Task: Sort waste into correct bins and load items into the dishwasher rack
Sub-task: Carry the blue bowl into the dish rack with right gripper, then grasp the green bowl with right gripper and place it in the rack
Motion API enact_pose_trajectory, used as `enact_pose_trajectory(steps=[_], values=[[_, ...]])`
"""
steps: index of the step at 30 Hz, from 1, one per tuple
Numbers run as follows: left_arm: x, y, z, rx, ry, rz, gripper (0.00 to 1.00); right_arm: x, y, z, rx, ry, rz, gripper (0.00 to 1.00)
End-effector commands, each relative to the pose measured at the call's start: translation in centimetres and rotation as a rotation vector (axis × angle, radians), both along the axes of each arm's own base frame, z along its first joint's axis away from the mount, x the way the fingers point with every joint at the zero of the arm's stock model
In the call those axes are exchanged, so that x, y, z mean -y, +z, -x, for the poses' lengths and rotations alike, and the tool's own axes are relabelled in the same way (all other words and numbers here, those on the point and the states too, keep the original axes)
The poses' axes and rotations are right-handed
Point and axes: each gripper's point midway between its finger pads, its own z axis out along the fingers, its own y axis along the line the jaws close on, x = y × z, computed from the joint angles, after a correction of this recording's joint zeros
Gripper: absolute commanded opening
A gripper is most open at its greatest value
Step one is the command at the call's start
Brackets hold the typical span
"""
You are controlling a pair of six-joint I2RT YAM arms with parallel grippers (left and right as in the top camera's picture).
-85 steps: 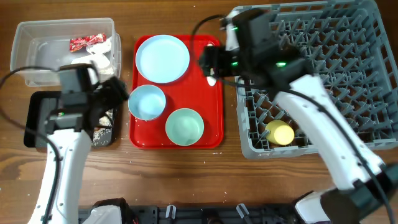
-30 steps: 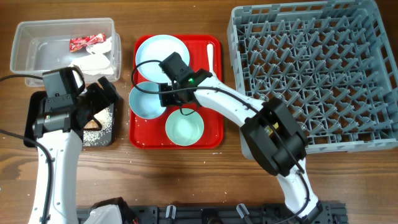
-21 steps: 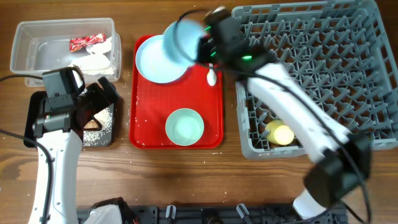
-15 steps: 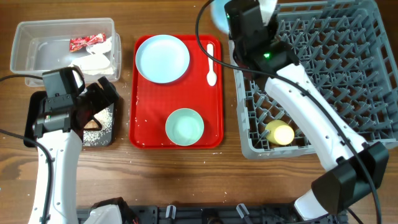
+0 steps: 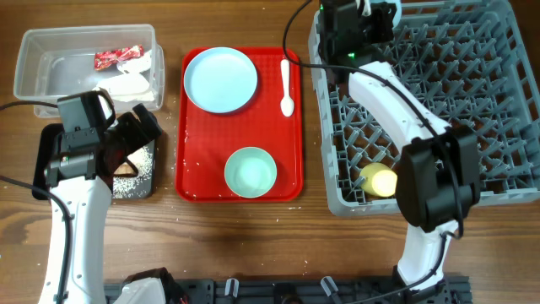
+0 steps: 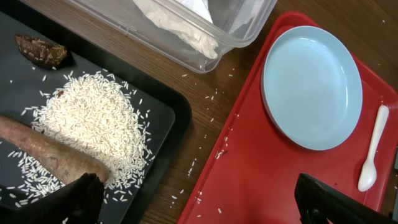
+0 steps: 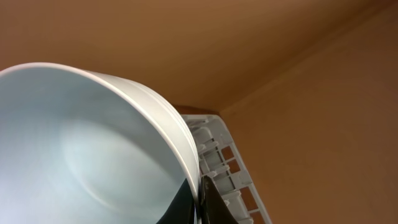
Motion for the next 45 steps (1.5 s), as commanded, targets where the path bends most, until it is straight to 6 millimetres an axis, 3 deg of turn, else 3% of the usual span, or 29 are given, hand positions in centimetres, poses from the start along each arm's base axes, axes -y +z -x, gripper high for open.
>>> enact_pose_trajectory(steps=[1,4,8,13,15,17,23,27,30,33,36,40,42,45], values=[[-0.3,0.8,-0.2,0.022,0.008,-0.009,1.0,0.0,-1.8,-0.2,-0.055,-0.015,0.049,0.04],[-0.3,0.8,-0.2,0.022,0.008,-0.008,1.0,-0.7,-3.2,-0.3,-0.1,0.011,0.055,0.05],[-0.3,0.8,-0.2,0.023,0.008,-0.008,1.0,-3.4,-4.9,0.0,-0.181,0.1,0.055,0.04],[-0.3,0.8,-0.2,0.022,0.008,-0.009,1.0,-3.1,-6.6,0.9,-0.189,0.047,0.038,0.04],[-0.3,0.8,-0.2,0.022,0.008,-0.008,1.0,-3.1,-7.0,1.3,-0.209,0.044,0.038,0.2],[-0.3,0.8,-0.2,0.022,0.008,-0.008,1.0,-3.5,-7.4,1.6,-0.237,0.055,0.048,0.44],[-0.3,0.8,-0.2,0.023,0.007,-0.008,1.0,-7.5,-8.5,2.2,-0.293,0.169,0.035,0.64],[-0.3,0.8,-0.2,0.022,0.008,-0.008,1.0,-9.5,-8.4,2.6,-0.289,0.209,0.035,1.0],[-0.3,0.8,-0.2,0.022,0.008,-0.008,1.0,-9.8,-7.7,2.5,-0.247,0.214,-0.013,1.0],[-0.3,0.8,-0.2,0.022,0.008,-0.008,1.0,-10.5,-4.2,3.1,-0.162,0.249,-0.144,1.0],[-0.3,0.8,-0.2,0.023,0.008,-0.008,1.0,-14.3,-1.4,5.7,-0.197,0.45,-0.46,1.0],[-0.3,0.8,-0.2,0.022,0.008,-0.008,1.0,-22.0,-0.9,13.4,-0.485,0.755,-0.983,1.0],[-0.3,0.8,-0.2,0.022,0.008,-0.008,1.0,-24.7,-2.3,16.3,-0.633,0.793,-1.16,1.0],[-0.3,0.8,-0.2,0.022,0.008,-0.008,1.0,-25.3,-7.0,20.1,-0.823,0.713,-1.153,1.0]])
